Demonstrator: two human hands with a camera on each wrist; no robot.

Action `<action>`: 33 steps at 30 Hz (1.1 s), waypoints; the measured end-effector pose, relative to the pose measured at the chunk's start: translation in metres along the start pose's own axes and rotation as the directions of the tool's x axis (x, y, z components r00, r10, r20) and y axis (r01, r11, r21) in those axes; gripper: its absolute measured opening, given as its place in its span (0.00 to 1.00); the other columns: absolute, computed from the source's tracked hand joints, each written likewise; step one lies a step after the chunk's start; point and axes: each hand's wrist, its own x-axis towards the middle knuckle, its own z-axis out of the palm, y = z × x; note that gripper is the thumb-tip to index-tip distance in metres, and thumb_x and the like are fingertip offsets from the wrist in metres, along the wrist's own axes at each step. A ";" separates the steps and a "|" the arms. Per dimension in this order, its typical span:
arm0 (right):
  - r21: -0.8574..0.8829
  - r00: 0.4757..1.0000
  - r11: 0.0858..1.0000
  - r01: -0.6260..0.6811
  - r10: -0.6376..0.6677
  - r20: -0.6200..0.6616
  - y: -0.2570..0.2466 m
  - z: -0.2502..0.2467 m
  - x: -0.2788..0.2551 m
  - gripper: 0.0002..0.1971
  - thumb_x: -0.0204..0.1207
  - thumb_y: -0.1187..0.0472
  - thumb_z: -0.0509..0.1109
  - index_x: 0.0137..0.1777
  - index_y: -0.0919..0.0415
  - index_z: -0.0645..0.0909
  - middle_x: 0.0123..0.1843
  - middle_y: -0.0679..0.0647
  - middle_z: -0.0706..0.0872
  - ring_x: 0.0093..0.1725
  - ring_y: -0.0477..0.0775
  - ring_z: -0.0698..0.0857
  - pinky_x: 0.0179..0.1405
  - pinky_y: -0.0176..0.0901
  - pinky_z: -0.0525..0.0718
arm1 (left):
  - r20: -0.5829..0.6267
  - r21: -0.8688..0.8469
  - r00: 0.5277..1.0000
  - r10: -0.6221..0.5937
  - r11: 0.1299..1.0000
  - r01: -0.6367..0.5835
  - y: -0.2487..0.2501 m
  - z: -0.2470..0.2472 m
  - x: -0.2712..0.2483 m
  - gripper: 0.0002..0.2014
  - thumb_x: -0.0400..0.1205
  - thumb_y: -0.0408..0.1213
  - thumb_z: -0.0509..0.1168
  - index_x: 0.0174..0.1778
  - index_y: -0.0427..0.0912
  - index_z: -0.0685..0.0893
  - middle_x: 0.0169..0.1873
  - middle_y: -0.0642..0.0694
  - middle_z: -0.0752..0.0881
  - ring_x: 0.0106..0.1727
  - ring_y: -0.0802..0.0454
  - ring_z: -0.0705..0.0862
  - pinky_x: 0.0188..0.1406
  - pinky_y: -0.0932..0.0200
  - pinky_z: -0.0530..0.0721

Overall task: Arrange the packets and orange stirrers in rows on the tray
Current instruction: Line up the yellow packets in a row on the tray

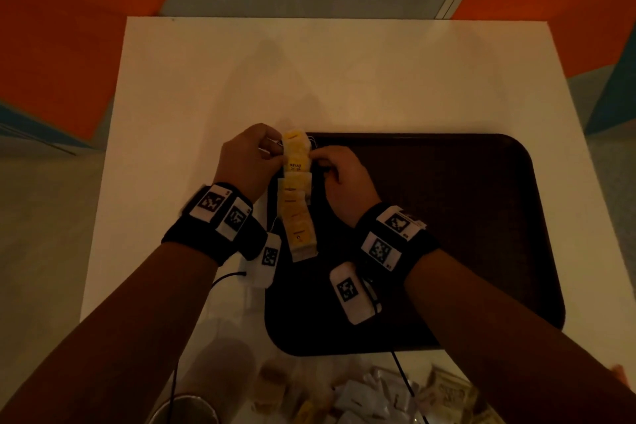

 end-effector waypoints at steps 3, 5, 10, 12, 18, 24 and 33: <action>-0.059 0.999 0.998 -0.016 0.018 0.033 -0.003 -0.005 -0.002 0.23 0.72 0.79 0.54 0.65 0.66 0.76 0.67 0.62 0.77 0.66 0.57 0.76 0.65 0.36 0.71 | 0.005 0.016 1.000 -0.011 1.000 0.011 0.000 -0.005 -0.001 0.12 0.72 0.33 0.73 0.49 0.42 0.81 0.37 0.50 0.84 0.35 0.58 0.80 0.33 0.75 0.72; -0.087 0.998 0.995 -0.042 0.045 0.034 -0.003 -0.008 -0.004 0.21 0.73 0.79 0.54 0.62 0.66 0.78 0.64 0.62 0.77 0.62 0.57 0.78 0.56 0.30 0.71 | 0.042 0.064 0.999 -0.016 0.998 0.013 0.000 -0.009 -0.002 0.10 0.71 0.34 0.73 0.46 0.42 0.81 0.36 0.50 0.85 0.35 0.60 0.79 0.34 0.73 0.73; -0.058 0.990 0.995 -0.087 0.093 0.109 -0.004 -0.008 -0.005 0.21 0.74 0.78 0.53 0.62 0.66 0.79 0.62 0.62 0.82 0.60 0.57 0.81 0.55 0.30 0.73 | 0.087 0.101 0.996 -0.035 0.995 0.026 0.000 -0.007 -0.006 0.10 0.71 0.35 0.74 0.45 0.41 0.83 0.40 0.45 0.89 0.39 0.57 0.82 0.44 0.63 0.77; -0.033 0.993 0.998 -0.049 0.052 0.109 -0.007 -0.005 -0.006 0.23 0.73 0.80 0.54 0.64 0.66 0.78 0.64 0.64 0.81 0.63 0.58 0.79 0.56 0.26 0.70 | 0.071 0.109 0.997 -0.035 0.994 0.027 0.000 -0.004 -0.007 0.09 0.71 0.34 0.73 0.45 0.41 0.82 0.40 0.46 0.88 0.39 0.57 0.81 0.39 0.67 0.75; -0.044 0.990 0.996 -0.078 0.082 0.114 -0.007 -0.003 -0.002 0.29 0.71 0.81 0.53 0.71 0.61 0.72 0.77 0.60 0.66 0.75 0.60 0.68 0.76 0.55 0.67 | 0.026 0.001 0.999 -0.032 0.999 0.032 0.002 -0.006 -0.010 0.12 0.69 0.32 0.75 0.46 0.39 0.82 0.41 0.47 0.85 0.40 0.52 0.83 0.42 0.61 0.80; -0.149 0.978 0.988 -0.038 0.068 0.200 0.000 0.010 0.004 0.31 0.69 0.80 0.53 0.73 0.63 0.70 0.75 0.63 0.71 0.73 0.68 0.68 0.75 0.62 0.67 | 0.024 -0.034 0.998 -0.058 0.998 0.059 -0.001 -0.008 -0.012 0.10 0.70 0.30 0.74 0.44 0.39 0.82 0.40 0.47 0.84 0.34 0.61 0.81 0.32 0.81 0.77; -0.106 0.977 0.989 -0.104 0.122 0.178 -0.009 0.001 0.000 0.31 0.73 0.77 0.52 0.75 0.55 0.66 0.72 0.61 0.74 0.69 0.62 0.73 0.72 0.54 0.72 | 0.001 -0.037 0.999 -0.054 0.998 0.054 -0.002 -0.009 -0.013 0.09 0.70 0.31 0.74 0.45 0.40 0.83 0.40 0.50 0.85 0.39 0.58 0.82 0.34 0.82 0.75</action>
